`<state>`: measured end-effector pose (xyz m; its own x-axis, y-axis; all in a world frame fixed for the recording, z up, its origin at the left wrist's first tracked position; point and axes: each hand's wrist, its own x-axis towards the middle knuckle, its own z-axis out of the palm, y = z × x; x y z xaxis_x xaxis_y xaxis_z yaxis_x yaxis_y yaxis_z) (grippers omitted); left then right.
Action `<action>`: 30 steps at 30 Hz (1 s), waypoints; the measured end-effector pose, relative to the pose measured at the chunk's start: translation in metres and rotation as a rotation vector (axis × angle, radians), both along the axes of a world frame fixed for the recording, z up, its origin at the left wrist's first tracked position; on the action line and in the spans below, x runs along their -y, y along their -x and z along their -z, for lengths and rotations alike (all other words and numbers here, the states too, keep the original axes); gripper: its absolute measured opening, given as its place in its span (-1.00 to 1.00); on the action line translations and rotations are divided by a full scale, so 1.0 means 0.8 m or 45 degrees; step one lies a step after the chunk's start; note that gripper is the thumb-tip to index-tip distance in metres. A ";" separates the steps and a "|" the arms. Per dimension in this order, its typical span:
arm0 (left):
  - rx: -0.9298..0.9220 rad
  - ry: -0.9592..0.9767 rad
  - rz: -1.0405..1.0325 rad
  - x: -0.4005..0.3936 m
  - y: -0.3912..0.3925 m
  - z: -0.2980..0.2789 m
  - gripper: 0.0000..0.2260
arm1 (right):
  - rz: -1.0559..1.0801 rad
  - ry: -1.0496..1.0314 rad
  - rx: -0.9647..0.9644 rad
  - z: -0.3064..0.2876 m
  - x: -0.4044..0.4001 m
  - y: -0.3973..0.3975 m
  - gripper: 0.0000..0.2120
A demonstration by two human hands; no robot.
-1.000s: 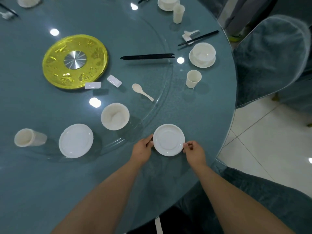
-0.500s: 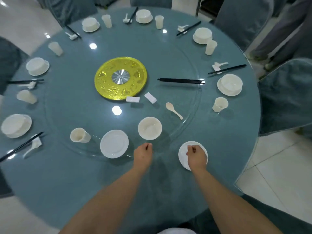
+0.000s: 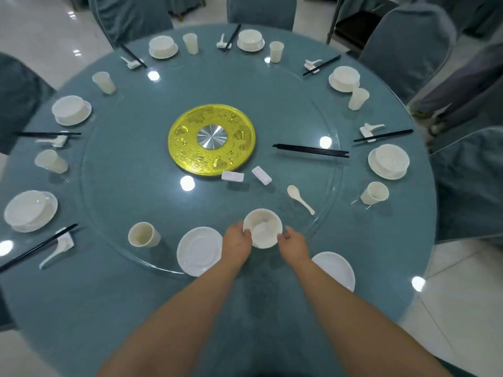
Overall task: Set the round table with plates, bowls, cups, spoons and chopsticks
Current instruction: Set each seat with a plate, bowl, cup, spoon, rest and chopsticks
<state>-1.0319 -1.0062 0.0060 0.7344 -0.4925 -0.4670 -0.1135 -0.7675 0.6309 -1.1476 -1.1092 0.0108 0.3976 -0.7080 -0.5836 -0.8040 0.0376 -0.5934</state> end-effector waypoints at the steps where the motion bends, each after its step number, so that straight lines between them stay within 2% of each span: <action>1: -0.006 0.016 0.016 0.000 0.001 -0.001 -0.76 | -0.014 0.009 0.001 0.002 -0.001 -0.002 -0.78; 8: 0.121 0.018 0.089 -0.002 0.002 0.000 -0.80 | 0.036 -0.015 -0.023 0.005 -0.007 -0.012 -0.78; 11: 0.157 0.033 0.102 -0.003 0.001 -0.003 -0.79 | -0.013 0.020 -0.071 0.004 -0.009 -0.015 -0.89; 18: 0.153 0.015 0.030 -0.001 0.004 -0.008 -0.82 | -0.055 0.071 -0.113 -0.001 -0.010 -0.014 -0.83; 25: 0.119 -0.025 -0.027 0.000 0.008 -0.009 -0.73 | -0.017 0.067 -0.112 -0.004 -0.009 -0.016 -0.65; 30: 0.037 -0.026 -0.199 -0.002 0.006 -0.012 -0.82 | -0.018 0.086 -0.091 -0.006 -0.006 -0.019 -0.80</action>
<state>-1.0365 -1.0046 0.0160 0.8147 -0.3617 -0.4532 -0.0094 -0.7897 0.6134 -1.1328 -1.1044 0.0158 0.3671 -0.7414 -0.5617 -0.8444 -0.0124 -0.5356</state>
